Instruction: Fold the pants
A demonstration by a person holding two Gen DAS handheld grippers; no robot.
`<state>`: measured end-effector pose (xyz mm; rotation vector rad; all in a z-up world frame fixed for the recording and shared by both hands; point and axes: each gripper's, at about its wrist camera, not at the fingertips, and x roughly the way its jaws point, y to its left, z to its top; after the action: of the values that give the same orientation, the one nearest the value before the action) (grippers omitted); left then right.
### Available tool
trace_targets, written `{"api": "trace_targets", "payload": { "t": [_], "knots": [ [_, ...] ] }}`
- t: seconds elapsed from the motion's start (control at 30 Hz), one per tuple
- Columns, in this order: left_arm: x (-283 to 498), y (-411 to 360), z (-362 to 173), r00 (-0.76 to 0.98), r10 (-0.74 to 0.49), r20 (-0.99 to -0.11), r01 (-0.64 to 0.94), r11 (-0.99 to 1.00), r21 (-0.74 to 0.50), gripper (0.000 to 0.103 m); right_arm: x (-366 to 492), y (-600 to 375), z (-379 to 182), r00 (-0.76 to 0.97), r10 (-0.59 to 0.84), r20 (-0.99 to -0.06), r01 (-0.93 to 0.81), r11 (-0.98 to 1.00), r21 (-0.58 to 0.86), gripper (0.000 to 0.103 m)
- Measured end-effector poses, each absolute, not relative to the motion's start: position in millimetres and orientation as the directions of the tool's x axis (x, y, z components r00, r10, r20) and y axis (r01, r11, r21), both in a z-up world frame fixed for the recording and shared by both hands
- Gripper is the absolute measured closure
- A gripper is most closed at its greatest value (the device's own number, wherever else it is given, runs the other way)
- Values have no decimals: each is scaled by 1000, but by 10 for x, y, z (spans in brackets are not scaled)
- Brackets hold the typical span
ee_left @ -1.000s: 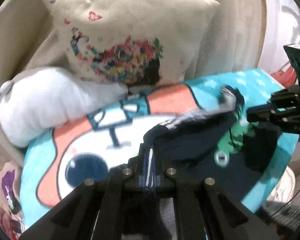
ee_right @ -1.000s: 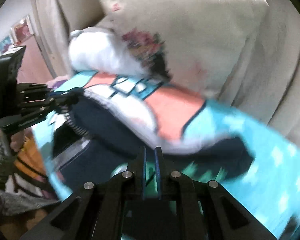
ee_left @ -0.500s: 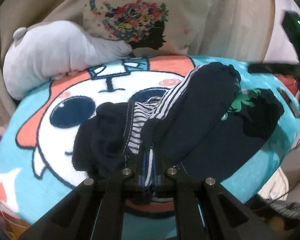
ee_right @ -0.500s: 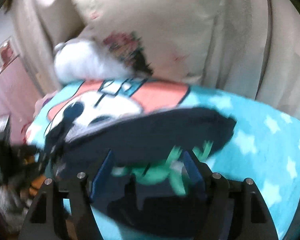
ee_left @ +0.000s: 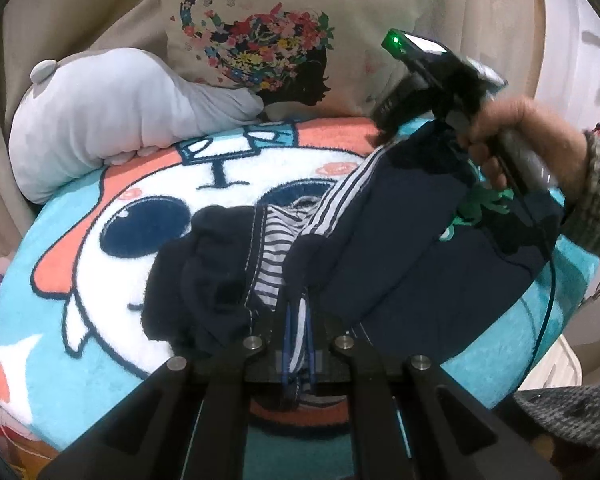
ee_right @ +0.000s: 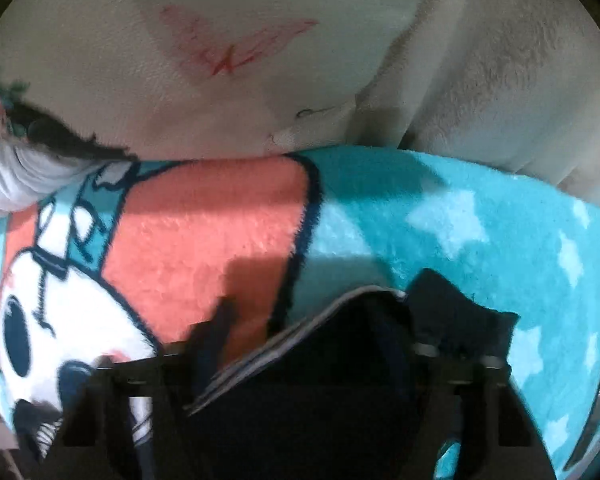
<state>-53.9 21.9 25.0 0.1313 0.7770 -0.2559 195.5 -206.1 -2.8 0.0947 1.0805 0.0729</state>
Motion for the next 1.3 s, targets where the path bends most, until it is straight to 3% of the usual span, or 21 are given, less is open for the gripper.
{"api": "trace_targets", "payload": {
  "t": [0.03, 0.1, 0.23, 0.37, 0.43, 0.5, 0.57, 0.6, 0.8, 0.9, 0.97, 1.03, 1.07, 1.3],
  "knots": [
    [-524, 246, 277, 688, -188, -701, 274, 962, 12, 97, 1934, -2094, 2, 473, 160, -867, -36, 986, 163, 97],
    [-489, 273, 327, 696, -193, -692, 273, 962, 6, 97, 1900, -2211, 74, 491, 247, -835, -35, 964, 265, 99],
    [-345, 307, 542, 737, -177, -653, 256, 966, 26, 97, 1807, -2409, 421, 586, 291, -756, -31, 941, 338, 101],
    [-348, 321, 846, 781, -194, -593, 265, 964, 33, 97, 1561, -2603, 800, 664, 334, -669, -78, 921, 383, 101],
    [-433, 283, 904, 789, -217, -575, 295, 954, 45, 97, 1479, -2592, 838, 646, 371, -667, -134, 915, 380, 100],
    [-513, 212, 857, 784, -217, -582, 315, 946, 71, 97, 1422, -2491, 714, 582, 363, -728, -169, 929, 329, 93],
    [-582, 112, 729, 775, -190, -603, 321, 940, 116, 97, 1447, -2357, 502, 518, 325, -791, -173, 946, 275, 39],
    [-611, 74, 666, 770, -175, -613, 320, 938, 134, 97, 1484, -2311, 387, 485, 319, -815, -166, 948, 272, 33],
    [-748, -26, 419, 736, -162, -657, 326, 936, 134, 97, 1872, -2210, -29, 381, 270, -884, -28, 959, 281, 31],
    [-744, -16, 387, 734, -162, -660, 320, 939, 126, 97, 1979, -2150, -32, 440, 219, -871, 29, 966, 258, 23],
    [-734, 21, 391, 733, -165, -659, 312, 944, 110, 97, 1960, -2063, -14, 491, 139, -860, 45, 982, 184, 34],
    [-728, 78, 408, 736, -171, -655, 303, 949, 93, 97, 1900, -2045, 22, 518, 132, -845, 13, 987, 162, 83],
    [-721, 118, 421, 738, -175, -652, 298, 951, 81, 97, 1873, -2104, 42, 522, 193, -831, -8, 975, 222, 100],
    [-575, 258, 590, 761, -167, -627, 265, 962, 65, 97, 1573, -2550, 523, 656, 290, -697, -22, 930, 366, 101]
  ]
}}
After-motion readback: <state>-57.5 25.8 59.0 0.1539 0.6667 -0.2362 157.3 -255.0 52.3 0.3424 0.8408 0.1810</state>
